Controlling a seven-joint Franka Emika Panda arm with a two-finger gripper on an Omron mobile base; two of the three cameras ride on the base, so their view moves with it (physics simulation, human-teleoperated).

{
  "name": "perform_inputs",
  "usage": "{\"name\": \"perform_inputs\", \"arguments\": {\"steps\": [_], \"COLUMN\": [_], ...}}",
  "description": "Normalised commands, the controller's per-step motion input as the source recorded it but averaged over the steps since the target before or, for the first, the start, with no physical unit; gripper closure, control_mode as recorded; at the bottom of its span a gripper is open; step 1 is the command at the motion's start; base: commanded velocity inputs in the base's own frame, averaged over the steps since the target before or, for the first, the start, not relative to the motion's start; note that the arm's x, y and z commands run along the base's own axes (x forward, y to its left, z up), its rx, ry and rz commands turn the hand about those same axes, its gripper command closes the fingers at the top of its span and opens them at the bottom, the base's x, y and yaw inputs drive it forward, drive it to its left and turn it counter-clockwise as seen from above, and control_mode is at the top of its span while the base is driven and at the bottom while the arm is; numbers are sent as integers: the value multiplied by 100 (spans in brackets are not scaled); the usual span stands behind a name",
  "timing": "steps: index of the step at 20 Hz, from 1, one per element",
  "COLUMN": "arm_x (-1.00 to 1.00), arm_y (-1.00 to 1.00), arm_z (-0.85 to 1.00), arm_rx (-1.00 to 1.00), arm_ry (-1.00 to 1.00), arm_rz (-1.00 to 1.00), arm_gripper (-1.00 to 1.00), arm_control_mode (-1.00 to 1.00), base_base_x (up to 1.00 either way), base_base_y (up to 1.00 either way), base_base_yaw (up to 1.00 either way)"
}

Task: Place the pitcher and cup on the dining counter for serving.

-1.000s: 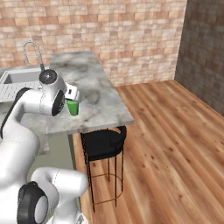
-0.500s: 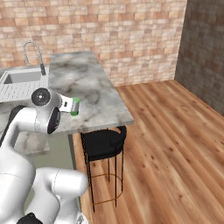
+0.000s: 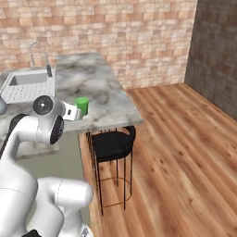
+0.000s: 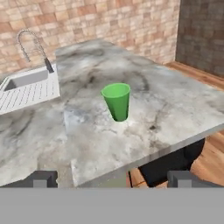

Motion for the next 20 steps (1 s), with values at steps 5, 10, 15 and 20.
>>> {"name": "perform_inputs", "arguments": {"steps": [5,10,15,20], "arm_x": [0,0,0,0], "arm_y": [0,0,0,0], "arm_z": [0,0,0,0], "arm_rx": [0,0,0,0], "arm_ry": [0,0,0,0], "arm_rz": [0,0,0,0], "arm_gripper": [-100,-100,-100,-100], "arm_control_mode": [100,100,100,100], "base_base_x": [-65,-30,-2,16], "base_base_y": [68,100,100,100], "base_base_yaw": [0,-1,-7,-23]}}
